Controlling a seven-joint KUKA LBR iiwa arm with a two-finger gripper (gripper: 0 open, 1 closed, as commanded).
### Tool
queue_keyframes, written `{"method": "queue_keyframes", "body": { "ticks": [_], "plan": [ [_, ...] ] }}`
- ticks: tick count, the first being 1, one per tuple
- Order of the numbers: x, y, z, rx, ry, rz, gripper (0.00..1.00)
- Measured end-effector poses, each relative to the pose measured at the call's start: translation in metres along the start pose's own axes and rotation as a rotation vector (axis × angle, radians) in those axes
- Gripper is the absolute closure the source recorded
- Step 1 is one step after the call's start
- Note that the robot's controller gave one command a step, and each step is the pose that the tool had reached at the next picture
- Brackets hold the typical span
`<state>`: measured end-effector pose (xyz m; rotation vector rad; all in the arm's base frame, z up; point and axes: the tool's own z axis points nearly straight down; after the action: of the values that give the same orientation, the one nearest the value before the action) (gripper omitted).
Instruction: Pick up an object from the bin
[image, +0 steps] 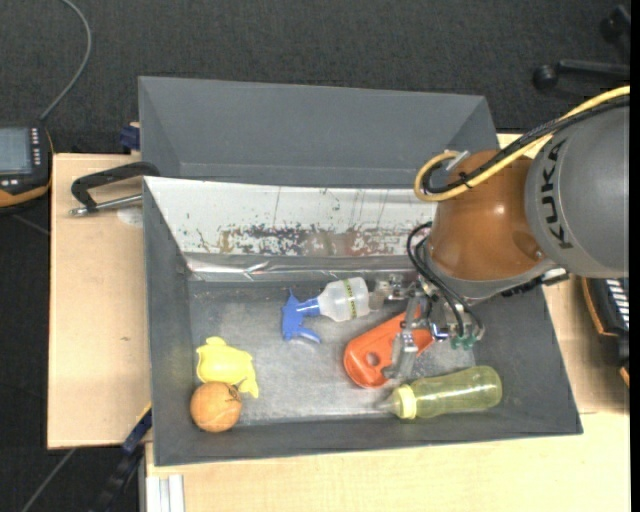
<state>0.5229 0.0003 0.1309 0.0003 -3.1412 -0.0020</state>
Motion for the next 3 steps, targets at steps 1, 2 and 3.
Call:
{"method": "queue_keyframes", "body": {
  "ticks": [1,2,3],
  "plan": [
    [0.0,0.0,0.0,0.0,0.0,0.0,0.0],
    [-0.004,-0.003,0.015,0.0,-0.005,-0.113,0.0],
    [-0.012,-0.015,0.06,-0.001,-0.001,-0.183,1.0]
  ]
}}
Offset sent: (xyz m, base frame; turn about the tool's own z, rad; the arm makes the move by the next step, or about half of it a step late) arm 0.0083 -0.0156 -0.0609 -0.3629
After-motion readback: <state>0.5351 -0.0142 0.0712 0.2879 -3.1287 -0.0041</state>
